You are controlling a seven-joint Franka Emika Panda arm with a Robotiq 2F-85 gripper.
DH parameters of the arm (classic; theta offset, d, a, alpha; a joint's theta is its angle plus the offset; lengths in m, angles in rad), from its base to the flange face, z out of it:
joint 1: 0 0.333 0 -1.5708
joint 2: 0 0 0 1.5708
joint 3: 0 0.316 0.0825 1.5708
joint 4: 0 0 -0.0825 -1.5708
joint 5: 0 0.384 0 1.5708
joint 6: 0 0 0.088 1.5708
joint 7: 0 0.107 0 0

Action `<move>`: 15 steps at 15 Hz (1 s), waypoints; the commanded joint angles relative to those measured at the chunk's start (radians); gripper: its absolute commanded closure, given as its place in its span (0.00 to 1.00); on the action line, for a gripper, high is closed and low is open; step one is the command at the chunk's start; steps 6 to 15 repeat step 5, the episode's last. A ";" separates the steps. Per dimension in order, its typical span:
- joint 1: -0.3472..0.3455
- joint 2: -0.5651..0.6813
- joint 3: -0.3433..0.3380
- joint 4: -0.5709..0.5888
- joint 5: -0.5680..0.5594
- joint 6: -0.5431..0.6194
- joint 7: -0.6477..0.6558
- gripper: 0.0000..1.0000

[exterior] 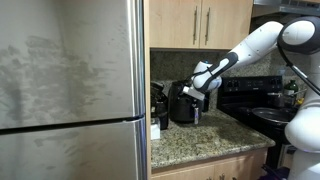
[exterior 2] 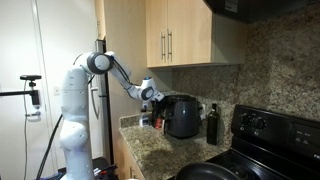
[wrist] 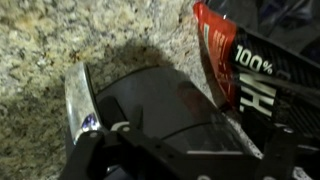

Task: Turn off the air fryer

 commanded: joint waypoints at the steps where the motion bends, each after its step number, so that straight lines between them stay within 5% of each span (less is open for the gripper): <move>1: 0.098 -0.214 -0.068 -0.148 0.281 -0.123 -0.190 0.00; 3: 0.136 -0.320 -0.119 -0.222 0.325 -0.170 -0.178 0.00; 5: 0.178 -0.415 -0.208 -0.277 0.414 -0.370 -0.238 0.00; 15: 0.178 -0.415 -0.208 -0.277 0.414 -0.370 -0.238 0.00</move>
